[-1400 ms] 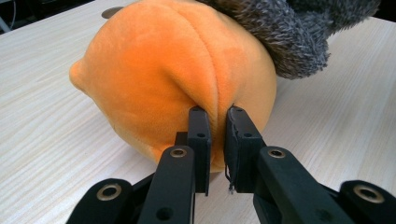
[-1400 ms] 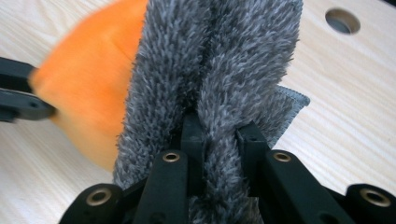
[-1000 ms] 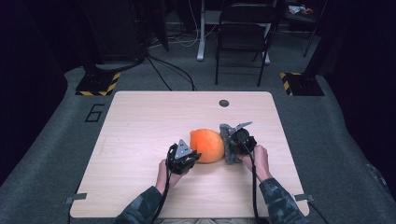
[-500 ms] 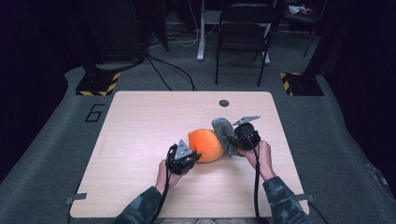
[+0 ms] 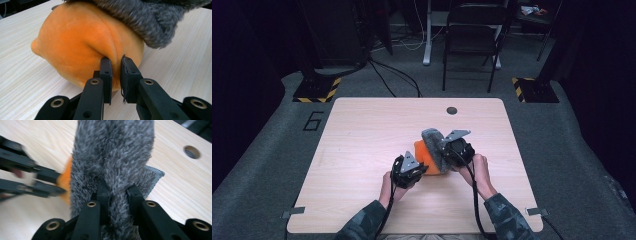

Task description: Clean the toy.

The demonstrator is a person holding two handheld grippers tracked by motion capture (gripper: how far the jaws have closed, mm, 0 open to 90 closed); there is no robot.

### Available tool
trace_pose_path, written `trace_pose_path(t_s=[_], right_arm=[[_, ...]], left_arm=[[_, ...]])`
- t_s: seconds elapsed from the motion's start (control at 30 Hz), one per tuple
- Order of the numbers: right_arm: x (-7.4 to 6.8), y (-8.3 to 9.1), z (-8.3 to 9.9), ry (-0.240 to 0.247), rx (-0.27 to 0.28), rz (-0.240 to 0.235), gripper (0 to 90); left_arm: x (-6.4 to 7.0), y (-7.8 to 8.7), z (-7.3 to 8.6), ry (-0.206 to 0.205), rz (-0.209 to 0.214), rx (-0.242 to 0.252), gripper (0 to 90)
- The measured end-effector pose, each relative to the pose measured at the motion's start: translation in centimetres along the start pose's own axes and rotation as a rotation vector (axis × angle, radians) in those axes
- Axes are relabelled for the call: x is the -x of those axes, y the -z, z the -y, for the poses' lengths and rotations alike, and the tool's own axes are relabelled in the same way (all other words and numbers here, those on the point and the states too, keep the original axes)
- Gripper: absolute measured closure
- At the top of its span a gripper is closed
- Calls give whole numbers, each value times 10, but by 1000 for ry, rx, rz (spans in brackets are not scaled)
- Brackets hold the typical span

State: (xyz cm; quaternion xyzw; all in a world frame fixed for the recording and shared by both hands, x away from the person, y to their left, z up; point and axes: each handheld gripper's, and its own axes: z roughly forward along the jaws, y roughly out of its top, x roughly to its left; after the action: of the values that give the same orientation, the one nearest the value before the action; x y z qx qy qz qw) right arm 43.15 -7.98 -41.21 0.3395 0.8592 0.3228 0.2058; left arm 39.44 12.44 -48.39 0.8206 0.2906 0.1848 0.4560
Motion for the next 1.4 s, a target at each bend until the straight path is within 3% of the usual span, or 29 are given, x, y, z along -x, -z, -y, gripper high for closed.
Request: trace_pose_path(t_s=[0.1,0.3,0.63,0.9,1.03,1.2,1.3,1.4], right_arm=[[7,-1,3,-30,-20,6,770],[20,-8,12,-42,-57,32,770],[39,-22,29,-123,-142,53,770],[46,-44,46,-172,-259,70,771],[50,-47,49,-172,-293,77,771],[55,-20,34,-185,-205,93,772],[49,2,20,-174,-112,71,772],[37,10,11,-146,-60,19,772]], left_arm=[[0,0,0,4,-5,-1,806],[-1,-1,0,8,-7,-1,805],[-3,0,0,8,-7,-1,805],[-3,-1,1,19,-6,3,805],[-3,-1,1,20,-3,2,805],[-6,0,2,21,-5,2,804],[-5,-1,1,16,-1,0,804],[-4,-1,1,16,-4,2,804]])
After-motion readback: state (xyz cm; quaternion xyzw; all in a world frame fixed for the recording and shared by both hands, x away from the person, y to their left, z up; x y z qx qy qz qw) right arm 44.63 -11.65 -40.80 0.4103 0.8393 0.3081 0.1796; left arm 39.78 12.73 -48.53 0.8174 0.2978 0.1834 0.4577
